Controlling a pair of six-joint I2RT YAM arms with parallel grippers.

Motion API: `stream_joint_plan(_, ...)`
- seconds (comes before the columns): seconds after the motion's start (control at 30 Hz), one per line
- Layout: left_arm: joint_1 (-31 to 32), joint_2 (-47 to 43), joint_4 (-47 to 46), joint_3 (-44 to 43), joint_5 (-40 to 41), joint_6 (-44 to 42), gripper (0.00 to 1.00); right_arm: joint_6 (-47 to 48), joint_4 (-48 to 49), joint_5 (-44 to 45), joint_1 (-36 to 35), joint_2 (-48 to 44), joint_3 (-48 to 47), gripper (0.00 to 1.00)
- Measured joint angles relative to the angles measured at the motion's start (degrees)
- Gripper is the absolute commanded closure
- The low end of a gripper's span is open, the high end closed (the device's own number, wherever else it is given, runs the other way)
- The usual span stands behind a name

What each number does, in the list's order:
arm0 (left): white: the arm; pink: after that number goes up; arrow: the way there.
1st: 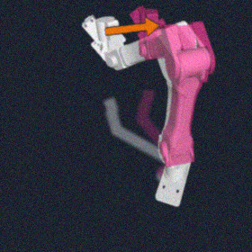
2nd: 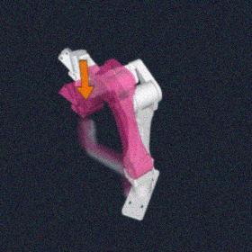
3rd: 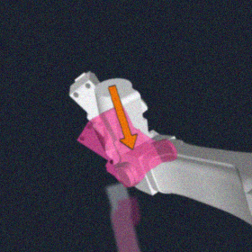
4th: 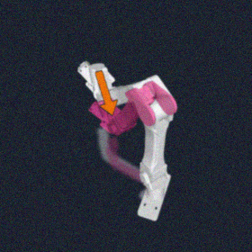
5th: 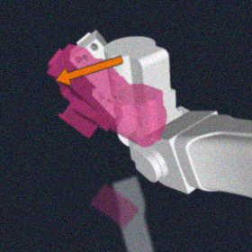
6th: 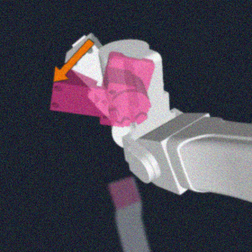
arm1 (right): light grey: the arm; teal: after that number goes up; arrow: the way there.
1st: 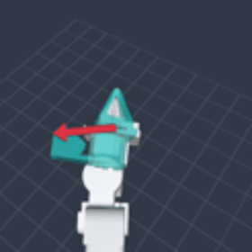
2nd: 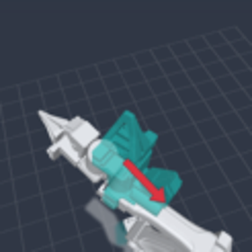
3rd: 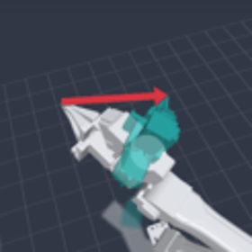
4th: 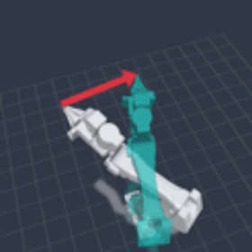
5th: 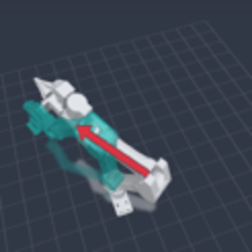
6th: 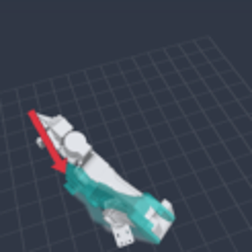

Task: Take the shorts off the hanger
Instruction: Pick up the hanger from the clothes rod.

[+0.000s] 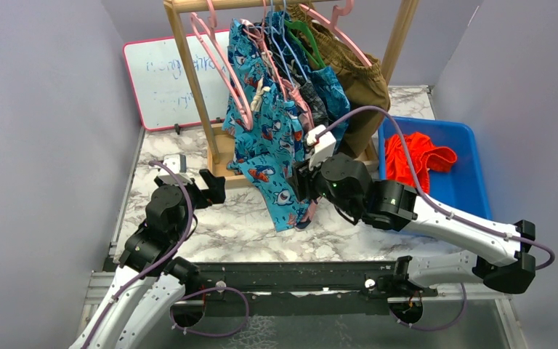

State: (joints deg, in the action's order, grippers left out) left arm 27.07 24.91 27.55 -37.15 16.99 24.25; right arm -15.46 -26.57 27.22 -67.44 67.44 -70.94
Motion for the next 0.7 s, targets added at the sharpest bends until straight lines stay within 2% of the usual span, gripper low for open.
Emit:
stream_joint_plan(0.43,0.0,0.0,0.0,0.0,0.0,0.0,0.01,1.16,4.33,8.22,0.0,1.22,-5.42,0.45)
stream_joint_plan(0.7,0.0,0.0,0.0,0.0,0.0,0.0,0.01,4.61,5.44,11.5,0.81,9.16,-16.65,0.45)
